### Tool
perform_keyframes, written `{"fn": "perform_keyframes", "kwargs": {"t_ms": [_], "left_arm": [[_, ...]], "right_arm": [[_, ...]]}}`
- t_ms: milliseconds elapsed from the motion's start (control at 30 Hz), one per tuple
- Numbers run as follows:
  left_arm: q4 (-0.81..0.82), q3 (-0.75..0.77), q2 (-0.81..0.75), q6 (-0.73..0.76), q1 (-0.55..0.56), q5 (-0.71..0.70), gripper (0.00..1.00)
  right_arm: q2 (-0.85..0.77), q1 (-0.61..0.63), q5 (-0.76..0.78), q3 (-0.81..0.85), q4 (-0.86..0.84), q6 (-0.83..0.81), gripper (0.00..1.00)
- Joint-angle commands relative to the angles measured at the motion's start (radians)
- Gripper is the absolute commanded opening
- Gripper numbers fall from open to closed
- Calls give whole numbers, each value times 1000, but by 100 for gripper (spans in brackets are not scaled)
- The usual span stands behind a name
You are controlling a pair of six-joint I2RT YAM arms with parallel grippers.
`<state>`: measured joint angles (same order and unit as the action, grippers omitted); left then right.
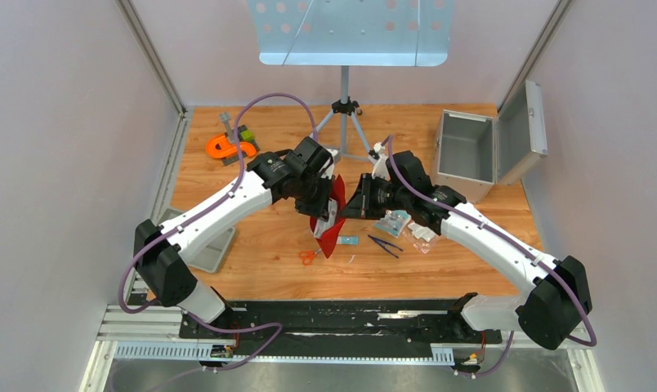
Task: Organize the medicine kit
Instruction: Place the medical item at the medicine pouch.
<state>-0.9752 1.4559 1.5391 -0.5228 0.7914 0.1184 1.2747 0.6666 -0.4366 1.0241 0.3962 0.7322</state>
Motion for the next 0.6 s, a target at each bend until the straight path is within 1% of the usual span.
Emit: {"fn": "perform_keyframes", "kwargs": {"t_ms": [0,33,67,100,133,200,233,300,400,567], "left_arm": [[51,50,4,-36,13,21,10],[58,59,11,-41,15,24,14],[58,63,14,-45,18,29,20],[58,68,15,-49,18,31,24],[59,69,13,-50,18,31,32],[56,74,-1,-49,19,28,38],[53,77,-13,-48,19,27,43],[51,82,-32,-49,19,34,48],[43,93,-61,-53,18,44,50],[24,98,-106,-54,11,39,47]], "right_arm": [[1,6,-1,48,-65,13,0],[3,7,-1,48,-65,14,0],[2,7,-1,48,-65,15,0],[2,7,-1,48,-64,15,0],[0,7,-1,47,-65,15,0],[-1,6,2,44,-64,15,0],[-1,7,2,42,-65,15,0],[-1,7,2,41,-65,16,0],[-1,6,2,38,-66,18,0],[-11,7,9,30,-66,17,0]]}}
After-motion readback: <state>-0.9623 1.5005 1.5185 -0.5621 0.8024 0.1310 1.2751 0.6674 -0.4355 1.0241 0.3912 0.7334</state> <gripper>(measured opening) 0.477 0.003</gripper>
